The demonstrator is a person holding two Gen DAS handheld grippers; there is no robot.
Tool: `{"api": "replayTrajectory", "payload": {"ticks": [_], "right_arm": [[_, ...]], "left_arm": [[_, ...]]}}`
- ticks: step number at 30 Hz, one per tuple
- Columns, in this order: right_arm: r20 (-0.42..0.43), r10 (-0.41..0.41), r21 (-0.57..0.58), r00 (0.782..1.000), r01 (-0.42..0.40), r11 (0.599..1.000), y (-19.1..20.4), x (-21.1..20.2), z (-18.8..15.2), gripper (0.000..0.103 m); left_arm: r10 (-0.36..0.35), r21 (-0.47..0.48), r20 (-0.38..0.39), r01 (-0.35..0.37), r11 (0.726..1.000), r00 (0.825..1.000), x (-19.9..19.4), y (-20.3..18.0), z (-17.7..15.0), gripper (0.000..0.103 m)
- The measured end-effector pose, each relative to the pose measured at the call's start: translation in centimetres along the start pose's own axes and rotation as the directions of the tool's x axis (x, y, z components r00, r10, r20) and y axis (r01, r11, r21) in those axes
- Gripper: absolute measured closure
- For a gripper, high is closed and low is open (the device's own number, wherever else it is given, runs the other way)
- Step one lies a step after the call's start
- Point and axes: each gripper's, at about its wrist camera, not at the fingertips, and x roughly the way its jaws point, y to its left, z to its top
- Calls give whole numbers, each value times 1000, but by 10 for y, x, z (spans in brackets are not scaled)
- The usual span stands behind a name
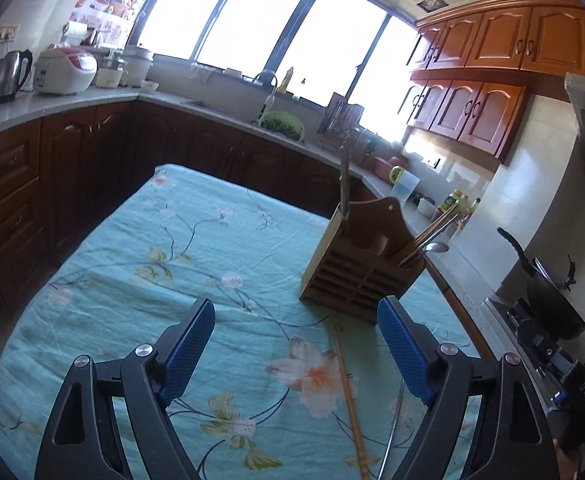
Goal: Organize utensils
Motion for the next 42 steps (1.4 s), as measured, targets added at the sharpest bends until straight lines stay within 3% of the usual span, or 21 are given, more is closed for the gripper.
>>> {"api": "replayTrajectory", "payload": {"ticks": [2, 4, 8, 14, 19, 30, 42], "right_arm": [[74, 11, -4, 997, -10, 1000, 4, -21, 4, 0], [139, 5, -17, 990, -3, 1000, 8, -38, -2, 0], [232, -73, -73, 970, 92, 993, 12, -55, -34, 0], [226, -108, -115, 968, 136, 984, 13, -64, -75, 0], [214, -124, -123, 969, 152, 981, 11, -70, -88, 0], [163, -146, -117, 976, 167, 979, 4, -72, -107, 0], [152, -143, -101, 978, 159, 982, 1, -72, -113, 0]], "left_arm": [[-6, 31, 58, 4, 1000, 998, -21, -5, -4, 2], [3, 66, 114, -11, 998, 993, -42, -8, -15, 1], [30, 138, 193, -58, 989, 981, -71, -12, -48, 1], [80, 237, 218, -132, 963, 973, -92, -20, -94, 1], [106, 270, 179, -153, 951, 978, -95, -23, -116, 1], [156, 263, 126, -184, 947, 980, -91, -23, -106, 1], [156, 271, 116, -182, 945, 981, -88, -27, -106, 1]]}}
